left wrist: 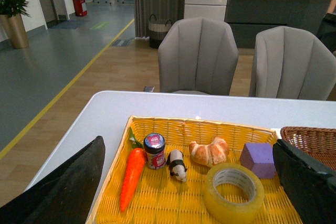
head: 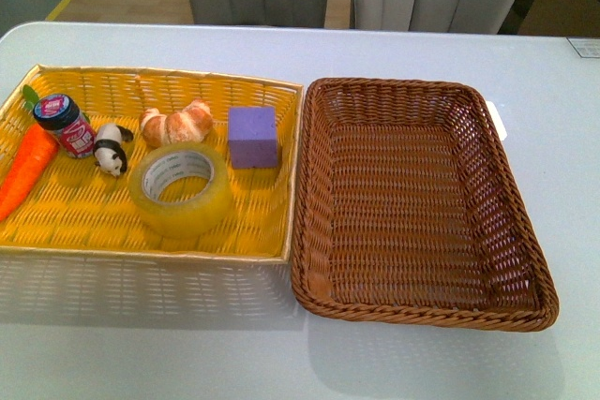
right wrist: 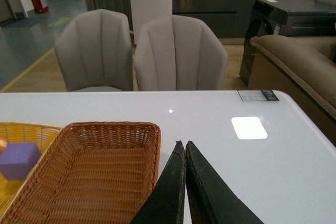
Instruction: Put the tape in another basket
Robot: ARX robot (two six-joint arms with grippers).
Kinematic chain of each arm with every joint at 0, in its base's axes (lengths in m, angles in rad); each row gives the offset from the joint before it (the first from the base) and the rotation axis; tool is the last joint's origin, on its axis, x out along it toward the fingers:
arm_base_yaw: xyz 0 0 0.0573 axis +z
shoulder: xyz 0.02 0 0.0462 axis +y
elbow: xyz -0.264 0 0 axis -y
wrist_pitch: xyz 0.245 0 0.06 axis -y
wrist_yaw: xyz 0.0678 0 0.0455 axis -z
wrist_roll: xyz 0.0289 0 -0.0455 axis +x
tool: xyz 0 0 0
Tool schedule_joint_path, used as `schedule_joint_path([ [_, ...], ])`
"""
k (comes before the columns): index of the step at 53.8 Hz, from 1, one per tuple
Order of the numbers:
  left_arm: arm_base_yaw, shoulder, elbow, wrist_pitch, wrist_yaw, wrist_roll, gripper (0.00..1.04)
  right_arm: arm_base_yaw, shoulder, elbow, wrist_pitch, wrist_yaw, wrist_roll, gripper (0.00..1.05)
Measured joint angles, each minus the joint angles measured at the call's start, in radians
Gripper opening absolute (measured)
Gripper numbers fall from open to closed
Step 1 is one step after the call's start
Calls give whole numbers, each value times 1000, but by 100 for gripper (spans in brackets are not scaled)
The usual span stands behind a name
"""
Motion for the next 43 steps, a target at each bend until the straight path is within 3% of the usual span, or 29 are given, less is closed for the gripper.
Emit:
schedule_joint_path([
  [26,0,0,0,0,0,0,96,0,-169,0,-169,0,0,2],
  [31,0,0,0,0,0,0,96,0,-317,0,-337,0,0,2],
  [43,0,0,0,0,0,0,96,0,-341,0,-346,0,0,2],
])
